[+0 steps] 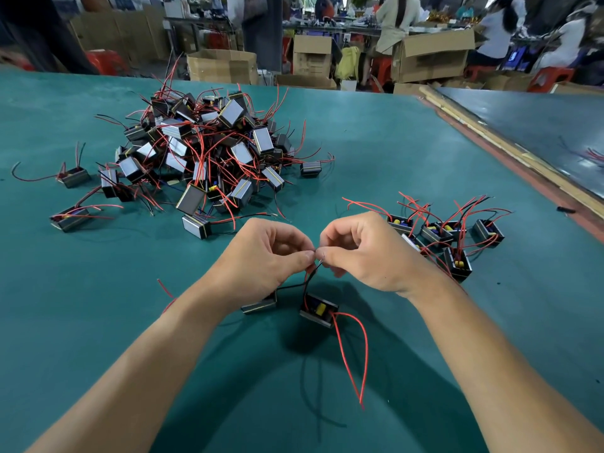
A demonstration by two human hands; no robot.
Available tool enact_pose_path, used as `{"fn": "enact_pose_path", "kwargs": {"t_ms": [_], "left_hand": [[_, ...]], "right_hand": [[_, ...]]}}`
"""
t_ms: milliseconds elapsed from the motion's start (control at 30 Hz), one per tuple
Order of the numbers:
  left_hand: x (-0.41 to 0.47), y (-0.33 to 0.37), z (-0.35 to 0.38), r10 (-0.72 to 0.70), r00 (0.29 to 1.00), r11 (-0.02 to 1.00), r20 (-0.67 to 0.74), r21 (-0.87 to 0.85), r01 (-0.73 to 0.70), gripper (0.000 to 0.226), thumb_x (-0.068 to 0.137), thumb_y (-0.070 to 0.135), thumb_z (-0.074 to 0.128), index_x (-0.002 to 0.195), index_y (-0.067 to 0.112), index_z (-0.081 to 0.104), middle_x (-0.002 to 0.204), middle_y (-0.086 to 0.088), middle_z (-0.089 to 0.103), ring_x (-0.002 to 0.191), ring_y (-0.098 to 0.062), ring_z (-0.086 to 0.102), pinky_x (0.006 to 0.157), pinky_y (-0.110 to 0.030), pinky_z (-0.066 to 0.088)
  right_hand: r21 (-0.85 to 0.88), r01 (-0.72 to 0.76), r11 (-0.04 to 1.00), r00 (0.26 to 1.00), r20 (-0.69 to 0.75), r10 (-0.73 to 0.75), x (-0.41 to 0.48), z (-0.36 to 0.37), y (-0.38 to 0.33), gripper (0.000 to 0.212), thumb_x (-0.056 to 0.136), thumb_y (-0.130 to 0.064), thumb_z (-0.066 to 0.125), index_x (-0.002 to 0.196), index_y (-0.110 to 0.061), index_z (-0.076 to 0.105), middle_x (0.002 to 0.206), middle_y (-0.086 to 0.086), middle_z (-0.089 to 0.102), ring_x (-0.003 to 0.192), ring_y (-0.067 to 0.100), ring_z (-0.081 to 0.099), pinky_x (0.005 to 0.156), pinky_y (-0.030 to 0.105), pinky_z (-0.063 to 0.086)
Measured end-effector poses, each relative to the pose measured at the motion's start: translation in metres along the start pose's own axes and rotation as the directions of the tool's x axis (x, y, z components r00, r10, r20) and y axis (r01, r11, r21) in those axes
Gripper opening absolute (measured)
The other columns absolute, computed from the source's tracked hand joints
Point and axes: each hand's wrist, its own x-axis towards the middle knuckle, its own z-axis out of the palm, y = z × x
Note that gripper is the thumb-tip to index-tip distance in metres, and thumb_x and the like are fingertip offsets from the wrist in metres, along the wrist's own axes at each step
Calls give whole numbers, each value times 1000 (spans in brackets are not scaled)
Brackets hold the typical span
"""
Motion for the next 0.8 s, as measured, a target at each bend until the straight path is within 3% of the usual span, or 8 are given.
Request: {"fn": "enact_pose_path", "kwargs": {"t_ms": [100, 167, 267, 400, 600, 667, 733, 800], "left_hand": [[0, -3, 3, 138, 989, 981, -48, 144, -130, 15, 88, 5, 68, 77, 15, 71, 69, 3, 72, 55, -16, 52, 51, -35, 44], [1, -6, 4, 198, 978, 960, -70, 216, -179, 15, 87, 8, 68, 76, 18, 70, 67, 6, 69, 52, -14, 44, 47, -31, 38], [2, -6, 4, 175, 980, 970, -91, 184, -156, 16, 88, 7, 67, 75, 17, 69, 65, 8, 69, 51, -13, 44, 47, -24, 36], [3, -6, 2, 152, 984, 980, -94, 144, -138, 17, 87, 6, 67, 75, 17, 70, 65, 6, 70, 55, -16, 51, 51, -28, 41], [-2, -5, 10, 251, 964, 948, -83, 221, -227, 14, 84, 7, 70, 75, 17, 71, 63, 12, 68, 46, -10, 45, 44, -20, 36], [-1, -5, 9, 231, 969, 961, -89, 178, -212, 13, 85, 7, 68, 75, 16, 70, 65, 6, 70, 49, -23, 53, 46, -27, 41], [2, -5, 7, 171, 979, 983, -108, 93, -161, 12, 86, 6, 68, 76, 12, 70, 67, 0, 72, 54, -35, 57, 49, -38, 45], [3, -5, 4, 101, 985, 995, -137, 19, -99, 15, 87, 2, 67, 75, 10, 70, 66, -2, 72, 44, -23, 48, 42, -27, 38]], "right_hand": [[213, -160, 964, 987, 59, 150, 1, 0, -1, 21, 91, 0, 63, 72, -8, 65, 60, 0, 62, 57, 12, 55, 60, 27, 52], [296, -228, 928, 973, 101, 207, 1, 1, -1, 20, 92, -3, 62, 73, -10, 65, 61, 0, 61, 56, 10, 55, 58, 24, 52], [295, -196, 935, 981, 64, 186, 1, 2, -1, 20, 93, -3, 62, 74, -11, 66, 61, -2, 62, 57, 9, 56, 56, 21, 51], [251, -142, 957, 989, -4, 148, 2, 2, -2, 24, 93, -2, 62, 71, -12, 67, 59, -3, 64, 56, 9, 56, 55, 21, 49], [346, -426, 836, 904, 210, 374, 1, -4, -5, 23, 94, -10, 57, 72, -14, 62, 59, -2, 57, 50, 11, 51, 51, 20, 47], [337, -393, 856, 919, 182, 350, 1, -4, -3, 22, 94, -10, 59, 73, -15, 63, 60, -1, 58, 52, 11, 53, 51, 20, 46], [252, -243, 937, 970, 31, 243, 2, 0, -1, 22, 93, -7, 63, 72, -14, 64, 59, -2, 61, 53, 9, 56, 52, 20, 46], [142, -82, 986, 988, -117, 99, 3, 4, 1, 22, 90, -4, 67, 71, -15, 65, 57, -5, 63, 54, 10, 58, 54, 23, 48]]}}
